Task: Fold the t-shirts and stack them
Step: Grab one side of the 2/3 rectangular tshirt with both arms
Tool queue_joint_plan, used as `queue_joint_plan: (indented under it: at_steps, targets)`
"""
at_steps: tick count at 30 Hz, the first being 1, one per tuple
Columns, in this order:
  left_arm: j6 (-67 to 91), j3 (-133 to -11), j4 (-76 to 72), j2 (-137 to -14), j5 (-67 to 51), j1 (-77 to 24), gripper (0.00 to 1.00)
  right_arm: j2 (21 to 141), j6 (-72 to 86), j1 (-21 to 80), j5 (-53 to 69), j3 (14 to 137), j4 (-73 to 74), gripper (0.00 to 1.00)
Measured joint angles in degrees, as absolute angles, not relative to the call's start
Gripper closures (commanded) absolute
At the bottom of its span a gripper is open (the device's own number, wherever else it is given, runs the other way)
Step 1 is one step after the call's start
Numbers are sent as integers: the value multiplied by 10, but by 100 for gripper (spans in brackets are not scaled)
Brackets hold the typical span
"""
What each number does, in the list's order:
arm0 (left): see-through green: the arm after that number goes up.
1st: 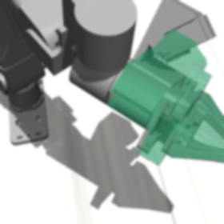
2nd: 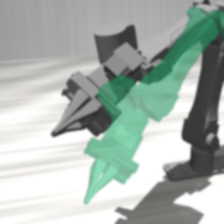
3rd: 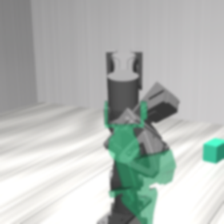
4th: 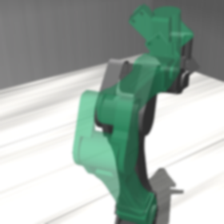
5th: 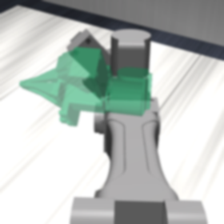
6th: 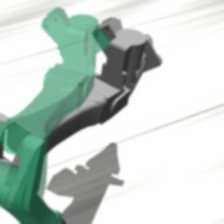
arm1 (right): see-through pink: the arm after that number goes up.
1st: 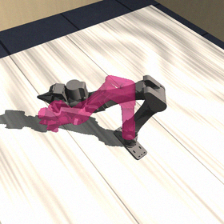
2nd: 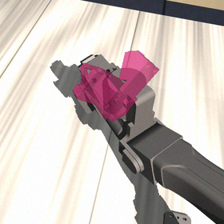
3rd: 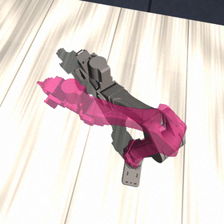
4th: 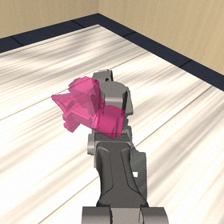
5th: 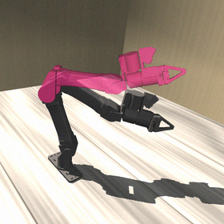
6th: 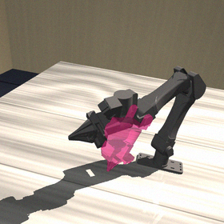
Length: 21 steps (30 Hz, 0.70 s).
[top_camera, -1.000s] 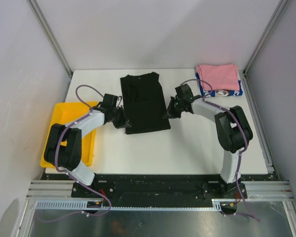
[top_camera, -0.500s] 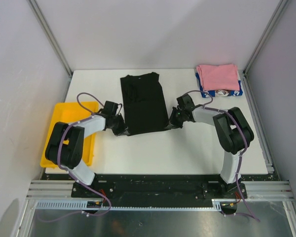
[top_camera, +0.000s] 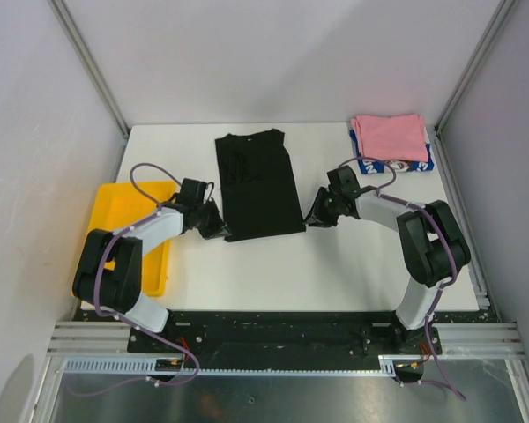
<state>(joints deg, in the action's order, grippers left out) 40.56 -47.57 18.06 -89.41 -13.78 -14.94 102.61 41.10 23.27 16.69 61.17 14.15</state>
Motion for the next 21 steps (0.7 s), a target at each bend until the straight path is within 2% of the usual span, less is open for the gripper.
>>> queue_joint_plan:
  at_steps: [9,14,18,21]
  targets:
    - [405,-456,183,-835,-143,-143,91,1034,403,240,153,611,143,62]
    - [405,-441,185,-826,-143,-133,90,1047,403,250,145,611,142,61]
    - [405,-432,186,-824,-144,-129,89,1048,403,258,138,611,136,65]
    - [404,-428,186,-824,-144,-128,86,1051,405,260,133,612,132,77]
